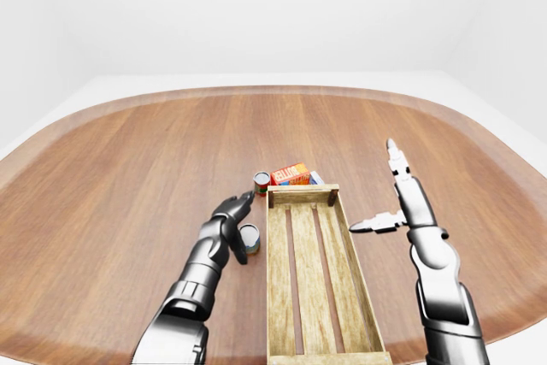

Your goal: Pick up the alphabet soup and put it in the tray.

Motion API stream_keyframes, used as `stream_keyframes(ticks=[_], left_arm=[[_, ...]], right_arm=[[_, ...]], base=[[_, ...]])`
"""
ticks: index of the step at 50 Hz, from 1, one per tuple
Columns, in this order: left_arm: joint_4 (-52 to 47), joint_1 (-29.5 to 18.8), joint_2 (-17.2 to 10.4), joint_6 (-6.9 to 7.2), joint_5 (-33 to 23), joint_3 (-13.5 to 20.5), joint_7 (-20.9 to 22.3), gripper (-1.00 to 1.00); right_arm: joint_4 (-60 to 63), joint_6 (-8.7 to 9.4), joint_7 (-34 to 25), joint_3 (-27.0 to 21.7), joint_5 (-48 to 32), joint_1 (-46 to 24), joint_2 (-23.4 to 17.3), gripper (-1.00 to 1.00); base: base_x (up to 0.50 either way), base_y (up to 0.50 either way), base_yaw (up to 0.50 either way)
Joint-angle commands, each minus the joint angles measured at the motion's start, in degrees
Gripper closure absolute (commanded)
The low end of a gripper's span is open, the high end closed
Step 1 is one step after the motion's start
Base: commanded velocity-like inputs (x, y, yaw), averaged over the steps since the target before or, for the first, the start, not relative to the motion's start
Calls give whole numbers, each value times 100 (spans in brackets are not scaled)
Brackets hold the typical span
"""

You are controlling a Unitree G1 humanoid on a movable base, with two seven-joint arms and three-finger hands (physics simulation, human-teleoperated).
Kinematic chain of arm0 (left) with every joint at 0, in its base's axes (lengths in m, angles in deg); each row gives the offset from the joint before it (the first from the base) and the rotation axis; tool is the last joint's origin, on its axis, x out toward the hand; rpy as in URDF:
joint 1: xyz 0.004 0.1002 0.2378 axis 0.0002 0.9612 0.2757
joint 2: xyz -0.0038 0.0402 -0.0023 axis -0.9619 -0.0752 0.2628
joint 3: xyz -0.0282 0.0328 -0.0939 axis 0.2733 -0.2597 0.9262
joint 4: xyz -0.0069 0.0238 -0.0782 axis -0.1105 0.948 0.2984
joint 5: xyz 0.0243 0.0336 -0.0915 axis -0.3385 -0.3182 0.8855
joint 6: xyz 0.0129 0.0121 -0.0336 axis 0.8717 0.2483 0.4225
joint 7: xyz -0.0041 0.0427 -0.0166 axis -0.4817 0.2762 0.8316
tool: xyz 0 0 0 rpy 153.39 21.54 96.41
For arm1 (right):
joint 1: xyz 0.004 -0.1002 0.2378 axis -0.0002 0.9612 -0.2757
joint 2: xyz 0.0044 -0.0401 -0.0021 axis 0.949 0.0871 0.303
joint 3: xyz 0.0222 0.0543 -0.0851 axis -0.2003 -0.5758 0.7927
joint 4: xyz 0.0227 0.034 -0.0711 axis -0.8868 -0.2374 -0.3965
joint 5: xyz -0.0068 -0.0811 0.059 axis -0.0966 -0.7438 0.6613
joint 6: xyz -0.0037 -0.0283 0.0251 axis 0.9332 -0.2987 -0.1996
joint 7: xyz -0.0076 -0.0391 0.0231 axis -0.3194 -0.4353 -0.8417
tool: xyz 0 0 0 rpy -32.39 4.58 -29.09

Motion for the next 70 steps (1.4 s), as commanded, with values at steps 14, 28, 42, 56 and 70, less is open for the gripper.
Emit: stream_keyframes(ticks=[14,28,42,56,70], left_arm=[[1922,-747,211,0,329,-291,-910,-100],[2243,-813,253,0,85,-383,-985,-100],[2522,-874,298,0,-96,-410,-1084,-100],[2627,-1093,449,0,-250,-441,-1020,-100],[2693,-1215,475,0,-278,-413,-1022,-100]], right_arm=[[3,0,5,-11,33,-15,-5,-100],[38,0,1,-70,69,26,-15,-100],[48,0,6,-137,132,85,-18,-100],[-34,0,41,-197,212,144,-26,-100],[-73,0,56,-232,244,185,-31,-100]], base=[[0,0,0],[0,0,0],[0,0,0],[0,0,0],[0,0,0]])
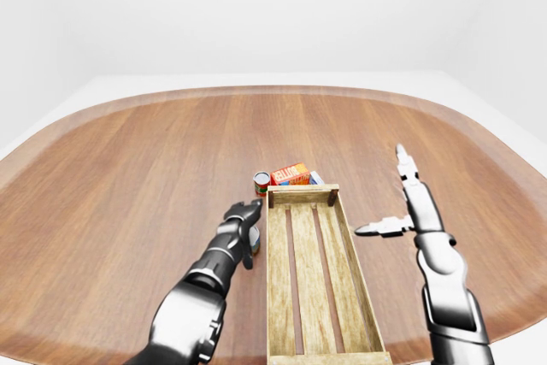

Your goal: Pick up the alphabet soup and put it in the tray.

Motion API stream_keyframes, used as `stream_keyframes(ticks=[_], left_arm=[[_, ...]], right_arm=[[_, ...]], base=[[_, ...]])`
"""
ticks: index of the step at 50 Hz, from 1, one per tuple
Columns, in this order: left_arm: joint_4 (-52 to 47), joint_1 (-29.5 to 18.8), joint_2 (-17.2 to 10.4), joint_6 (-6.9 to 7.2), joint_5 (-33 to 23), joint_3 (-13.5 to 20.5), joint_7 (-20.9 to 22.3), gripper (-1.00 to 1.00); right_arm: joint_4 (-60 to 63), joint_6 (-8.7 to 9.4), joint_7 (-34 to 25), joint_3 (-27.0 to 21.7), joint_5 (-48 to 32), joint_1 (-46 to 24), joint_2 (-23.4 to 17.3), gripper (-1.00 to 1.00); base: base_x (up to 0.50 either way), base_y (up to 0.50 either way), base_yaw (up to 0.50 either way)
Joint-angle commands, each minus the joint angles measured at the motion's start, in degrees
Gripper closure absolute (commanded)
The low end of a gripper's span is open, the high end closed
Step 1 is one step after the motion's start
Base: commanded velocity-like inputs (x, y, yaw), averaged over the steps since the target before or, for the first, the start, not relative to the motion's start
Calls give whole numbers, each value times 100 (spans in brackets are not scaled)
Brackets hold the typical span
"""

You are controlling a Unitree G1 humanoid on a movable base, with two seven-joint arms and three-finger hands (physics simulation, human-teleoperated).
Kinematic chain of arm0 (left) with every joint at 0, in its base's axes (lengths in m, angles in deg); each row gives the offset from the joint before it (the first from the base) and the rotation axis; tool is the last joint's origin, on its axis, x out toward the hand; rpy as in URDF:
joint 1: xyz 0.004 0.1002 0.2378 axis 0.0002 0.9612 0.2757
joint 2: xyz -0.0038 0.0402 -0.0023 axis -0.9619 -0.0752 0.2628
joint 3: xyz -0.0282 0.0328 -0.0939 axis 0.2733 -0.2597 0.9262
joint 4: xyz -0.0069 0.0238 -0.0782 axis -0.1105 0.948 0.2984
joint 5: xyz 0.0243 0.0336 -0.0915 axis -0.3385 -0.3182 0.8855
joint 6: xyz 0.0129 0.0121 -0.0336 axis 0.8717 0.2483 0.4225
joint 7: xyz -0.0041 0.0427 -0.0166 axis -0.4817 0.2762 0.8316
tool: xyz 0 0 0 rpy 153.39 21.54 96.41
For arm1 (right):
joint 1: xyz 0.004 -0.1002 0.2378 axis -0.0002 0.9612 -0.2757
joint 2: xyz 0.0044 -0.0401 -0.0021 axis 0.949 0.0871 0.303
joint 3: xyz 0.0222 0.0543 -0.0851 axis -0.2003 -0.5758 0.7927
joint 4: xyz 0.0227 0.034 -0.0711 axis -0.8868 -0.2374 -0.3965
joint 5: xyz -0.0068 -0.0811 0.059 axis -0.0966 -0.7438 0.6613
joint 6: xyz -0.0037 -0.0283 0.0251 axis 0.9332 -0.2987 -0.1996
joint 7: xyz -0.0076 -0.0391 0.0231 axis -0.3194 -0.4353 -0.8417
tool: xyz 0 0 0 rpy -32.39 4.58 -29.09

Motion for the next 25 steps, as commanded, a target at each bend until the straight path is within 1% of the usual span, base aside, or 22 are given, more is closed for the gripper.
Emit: stream_keyframes(ticks=[1,25], left_arm=[[58,-15,61,0,-20,-42,48,-100],[149,38,62,0,24,-46,-59,-100]], right_arm=[[-50,0,24,-28,34,33,-4,-100],[-23,0,16,-40,26,57,1,-100]], base=[[0,0,0],[0,0,0]])
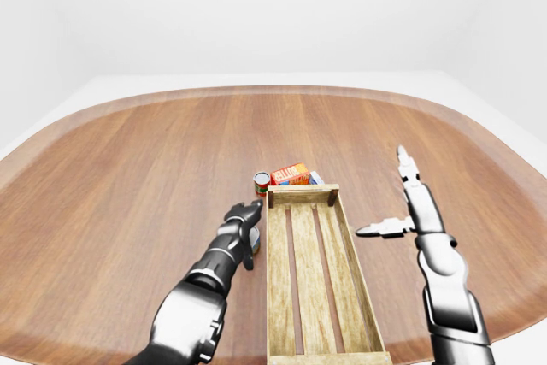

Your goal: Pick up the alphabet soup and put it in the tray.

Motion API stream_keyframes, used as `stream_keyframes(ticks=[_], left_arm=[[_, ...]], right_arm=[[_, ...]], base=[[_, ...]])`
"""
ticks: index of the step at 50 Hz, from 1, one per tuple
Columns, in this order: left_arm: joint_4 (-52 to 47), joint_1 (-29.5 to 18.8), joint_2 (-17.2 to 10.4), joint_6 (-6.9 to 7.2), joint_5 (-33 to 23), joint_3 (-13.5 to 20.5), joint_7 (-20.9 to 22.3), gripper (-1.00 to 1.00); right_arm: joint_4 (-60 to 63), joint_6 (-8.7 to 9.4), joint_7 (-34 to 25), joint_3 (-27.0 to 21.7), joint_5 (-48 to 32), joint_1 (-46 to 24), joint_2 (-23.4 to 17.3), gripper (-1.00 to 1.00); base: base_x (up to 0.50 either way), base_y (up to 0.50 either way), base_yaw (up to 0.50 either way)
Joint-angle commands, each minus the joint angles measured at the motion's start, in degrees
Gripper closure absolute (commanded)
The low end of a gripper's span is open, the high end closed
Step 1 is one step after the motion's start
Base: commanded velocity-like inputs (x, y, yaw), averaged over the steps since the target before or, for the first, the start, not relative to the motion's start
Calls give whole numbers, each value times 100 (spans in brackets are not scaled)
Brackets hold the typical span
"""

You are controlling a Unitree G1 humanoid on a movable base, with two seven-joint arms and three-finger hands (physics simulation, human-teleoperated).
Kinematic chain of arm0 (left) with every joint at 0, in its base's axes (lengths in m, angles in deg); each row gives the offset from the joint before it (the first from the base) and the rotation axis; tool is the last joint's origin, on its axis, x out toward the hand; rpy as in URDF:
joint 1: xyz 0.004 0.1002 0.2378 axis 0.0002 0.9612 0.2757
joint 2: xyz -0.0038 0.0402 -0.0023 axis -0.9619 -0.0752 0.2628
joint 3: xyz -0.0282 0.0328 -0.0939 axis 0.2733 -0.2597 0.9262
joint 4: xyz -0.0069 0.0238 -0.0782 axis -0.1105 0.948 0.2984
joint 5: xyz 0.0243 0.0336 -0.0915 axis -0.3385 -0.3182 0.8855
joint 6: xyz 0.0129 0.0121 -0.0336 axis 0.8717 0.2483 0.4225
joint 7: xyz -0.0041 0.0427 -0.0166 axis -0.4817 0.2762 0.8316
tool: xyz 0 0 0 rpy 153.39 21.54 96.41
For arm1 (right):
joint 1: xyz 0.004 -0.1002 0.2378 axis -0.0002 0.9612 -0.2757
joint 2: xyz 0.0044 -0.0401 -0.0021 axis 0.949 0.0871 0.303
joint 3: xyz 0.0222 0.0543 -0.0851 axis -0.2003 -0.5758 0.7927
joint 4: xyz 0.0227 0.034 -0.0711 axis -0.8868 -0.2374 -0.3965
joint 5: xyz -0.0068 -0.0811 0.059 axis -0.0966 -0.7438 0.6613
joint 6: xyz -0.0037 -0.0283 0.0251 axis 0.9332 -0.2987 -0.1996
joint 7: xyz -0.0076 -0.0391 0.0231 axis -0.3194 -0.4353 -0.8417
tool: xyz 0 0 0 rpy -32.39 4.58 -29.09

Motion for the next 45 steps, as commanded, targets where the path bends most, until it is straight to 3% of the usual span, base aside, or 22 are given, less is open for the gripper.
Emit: stream_keyframes(ticks=[1,13,14,15,16,45], left_arm=[[60,47,29,0,4,-64,27,-100],[86,65,46,0,14,-65,-5,-100],[85,61,46,0,27,-53,-13,-58],[85,61,45,0,26,-57,-17,49],[84,62,45,0,27,-59,-12,100],[92,70,5,0,-29,-72,-67,100]], right_arm=[[12,0,6,-8,3,26,9,-100],[-16,0,28,21,-14,26,31,-100],[-15,0,32,22,-13,26,32,-100],[-15,0,32,25,-13,26,33,-100],[-16,0,33,28,-15,26,33,-100],[-32,0,48,45,-13,29,41,-100]], base=[[0,0,0],[0,0,0],[0,0,0],[0,0,0],[0,0,0],[0,0,0]])
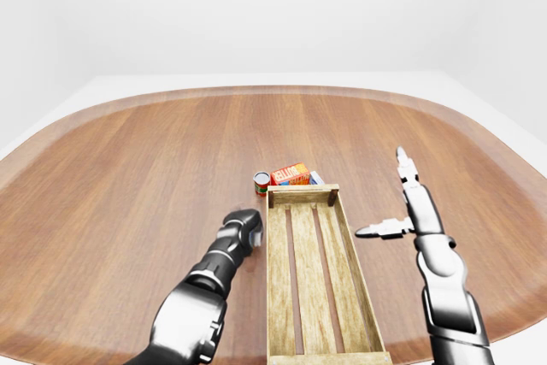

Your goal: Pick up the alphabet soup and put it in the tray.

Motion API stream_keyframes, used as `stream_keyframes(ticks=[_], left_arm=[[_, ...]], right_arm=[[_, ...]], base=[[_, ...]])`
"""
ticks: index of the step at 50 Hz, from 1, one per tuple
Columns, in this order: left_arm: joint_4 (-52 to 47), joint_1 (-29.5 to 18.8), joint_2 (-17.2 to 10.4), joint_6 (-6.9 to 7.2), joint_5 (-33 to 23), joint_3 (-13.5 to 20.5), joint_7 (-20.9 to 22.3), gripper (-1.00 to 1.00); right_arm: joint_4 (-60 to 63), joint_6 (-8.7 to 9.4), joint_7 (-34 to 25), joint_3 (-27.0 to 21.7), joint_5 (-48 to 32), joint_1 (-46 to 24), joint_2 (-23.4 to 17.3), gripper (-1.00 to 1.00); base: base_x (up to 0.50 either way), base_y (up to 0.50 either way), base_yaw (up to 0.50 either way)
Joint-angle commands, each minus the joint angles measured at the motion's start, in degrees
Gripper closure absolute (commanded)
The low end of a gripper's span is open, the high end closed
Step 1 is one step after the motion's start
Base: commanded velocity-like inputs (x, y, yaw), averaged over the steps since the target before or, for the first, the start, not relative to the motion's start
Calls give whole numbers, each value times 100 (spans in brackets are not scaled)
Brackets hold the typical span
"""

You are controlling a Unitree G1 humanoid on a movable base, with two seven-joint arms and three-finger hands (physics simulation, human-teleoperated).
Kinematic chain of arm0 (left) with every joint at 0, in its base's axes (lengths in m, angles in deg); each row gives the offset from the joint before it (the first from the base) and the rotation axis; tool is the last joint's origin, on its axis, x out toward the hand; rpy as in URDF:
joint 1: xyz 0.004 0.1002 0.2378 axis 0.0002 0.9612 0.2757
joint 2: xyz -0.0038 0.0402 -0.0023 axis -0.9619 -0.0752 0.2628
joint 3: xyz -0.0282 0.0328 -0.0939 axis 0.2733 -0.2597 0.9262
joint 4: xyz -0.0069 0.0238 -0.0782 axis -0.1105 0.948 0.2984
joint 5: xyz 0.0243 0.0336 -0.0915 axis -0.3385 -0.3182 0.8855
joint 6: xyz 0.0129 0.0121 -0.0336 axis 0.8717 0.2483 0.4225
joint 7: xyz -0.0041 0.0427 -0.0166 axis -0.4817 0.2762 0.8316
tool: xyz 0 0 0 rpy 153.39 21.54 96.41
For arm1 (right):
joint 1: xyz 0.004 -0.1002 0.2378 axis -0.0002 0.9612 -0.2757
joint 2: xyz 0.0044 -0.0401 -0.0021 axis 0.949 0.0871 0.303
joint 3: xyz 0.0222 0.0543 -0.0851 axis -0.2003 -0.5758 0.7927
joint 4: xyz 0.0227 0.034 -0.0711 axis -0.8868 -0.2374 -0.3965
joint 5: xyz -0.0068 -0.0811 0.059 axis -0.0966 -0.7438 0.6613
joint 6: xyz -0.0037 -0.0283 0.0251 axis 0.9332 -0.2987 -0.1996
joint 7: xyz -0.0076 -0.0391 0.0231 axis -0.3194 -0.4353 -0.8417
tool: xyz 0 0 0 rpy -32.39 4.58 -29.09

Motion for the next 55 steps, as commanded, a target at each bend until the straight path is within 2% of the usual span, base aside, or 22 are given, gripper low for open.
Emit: stream_keyframes(ticks=[1,20,45,55], left_arm=[[-65,24,-1,0,-27,-78,38,100],[-85,-9,-55,0,-90,-89,85,100],[-538,136,-241,0,-306,-118,390,100],[-1337,356,-296,0,-402,-97,853,100]], right_arm=[[-37,0,20,21,1,-7,8,-100],[-73,0,29,55,-12,-41,8,-100],[-54,0,36,100,-35,-74,14,-100],[-53,0,38,91,-34,-71,14,-100]], base=[[0,0,0],[0,0,0],[0,0,0],[0,0,0]])
